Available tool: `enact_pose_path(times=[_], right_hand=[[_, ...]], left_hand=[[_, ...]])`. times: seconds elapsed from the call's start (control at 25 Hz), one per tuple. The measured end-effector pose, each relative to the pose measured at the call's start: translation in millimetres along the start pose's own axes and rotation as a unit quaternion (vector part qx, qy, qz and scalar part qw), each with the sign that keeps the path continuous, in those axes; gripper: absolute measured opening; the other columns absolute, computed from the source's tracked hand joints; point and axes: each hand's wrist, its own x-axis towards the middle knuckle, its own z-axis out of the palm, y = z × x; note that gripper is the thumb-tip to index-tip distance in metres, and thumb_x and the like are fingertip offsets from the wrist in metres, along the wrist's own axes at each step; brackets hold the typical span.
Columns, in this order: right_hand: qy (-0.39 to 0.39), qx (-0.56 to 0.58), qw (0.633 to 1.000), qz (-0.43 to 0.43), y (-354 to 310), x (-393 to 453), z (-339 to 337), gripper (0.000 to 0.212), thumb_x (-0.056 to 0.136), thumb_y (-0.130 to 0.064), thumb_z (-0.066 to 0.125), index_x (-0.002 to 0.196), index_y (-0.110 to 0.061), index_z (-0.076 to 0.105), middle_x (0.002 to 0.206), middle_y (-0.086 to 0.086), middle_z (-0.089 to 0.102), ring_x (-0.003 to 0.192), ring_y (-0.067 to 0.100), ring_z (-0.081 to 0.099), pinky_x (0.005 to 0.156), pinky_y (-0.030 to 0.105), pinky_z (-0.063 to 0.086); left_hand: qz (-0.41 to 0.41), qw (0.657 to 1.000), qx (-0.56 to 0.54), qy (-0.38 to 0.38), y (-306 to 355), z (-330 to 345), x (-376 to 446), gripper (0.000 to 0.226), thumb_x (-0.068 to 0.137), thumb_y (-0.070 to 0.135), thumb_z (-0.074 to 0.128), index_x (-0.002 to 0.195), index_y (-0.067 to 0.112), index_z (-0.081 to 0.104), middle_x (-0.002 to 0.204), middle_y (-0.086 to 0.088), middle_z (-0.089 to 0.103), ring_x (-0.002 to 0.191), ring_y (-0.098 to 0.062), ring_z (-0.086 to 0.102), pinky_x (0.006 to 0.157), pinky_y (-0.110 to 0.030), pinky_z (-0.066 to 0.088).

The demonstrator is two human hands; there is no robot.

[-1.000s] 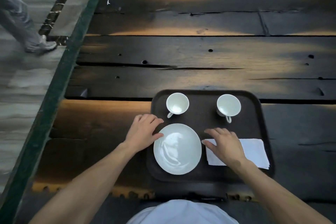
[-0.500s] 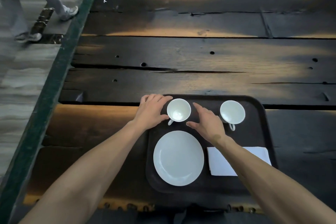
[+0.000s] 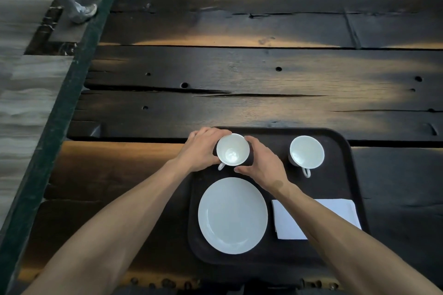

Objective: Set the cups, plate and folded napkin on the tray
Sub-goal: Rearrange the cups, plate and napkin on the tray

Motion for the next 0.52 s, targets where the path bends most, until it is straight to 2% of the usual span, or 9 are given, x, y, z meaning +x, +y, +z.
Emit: enact_pose_path(times=[0.16,0.32,0.52], right_hand=[[0.005,0.022,1.000,0.004,0.1,1.1,2.4,0.085,0.061,-0.044,0.086,0.127,-0.042,0.034,0.127,-0.013,0.060,0.114,0.015,0.057,0.089,0.042,0.052],[-0.011,0.034,0.999,-0.009,3.6,5.8,1.1,0.086,0.065,-0.040,0.085,0.135,-0.041,0.035,0.133,-0.013,0.056,0.120,0.012,0.053,0.095,0.038,0.049],[-0.035,0.023,0.999,-0.017,7.2,13.0,-1.6,0.087,0.071,-0.030,0.083,0.144,-0.034,0.036,0.142,-0.012,0.052,0.129,0.014,0.049,0.104,0.041,0.046]], left_hand=[[-0.010,1.000,-0.027,-0.001,1.3,5.2,-0.8,0.073,0.076,0.037,0.074,0.140,0.038,0.040,0.138,0.011,0.052,0.129,-0.018,0.041,0.104,-0.045,0.031],[-0.024,1.000,-0.020,0.000,2.7,11.3,-3.5,0.083,0.077,0.036,0.074,0.148,0.034,0.032,0.139,0.004,0.048,0.129,-0.020,0.040,0.106,-0.042,0.026],[-0.054,0.997,-0.034,0.034,7.5,17.7,-11.0,0.080,0.071,0.044,0.077,0.140,0.032,0.038,0.133,0.002,0.050,0.122,-0.021,0.045,0.103,-0.041,0.031]])
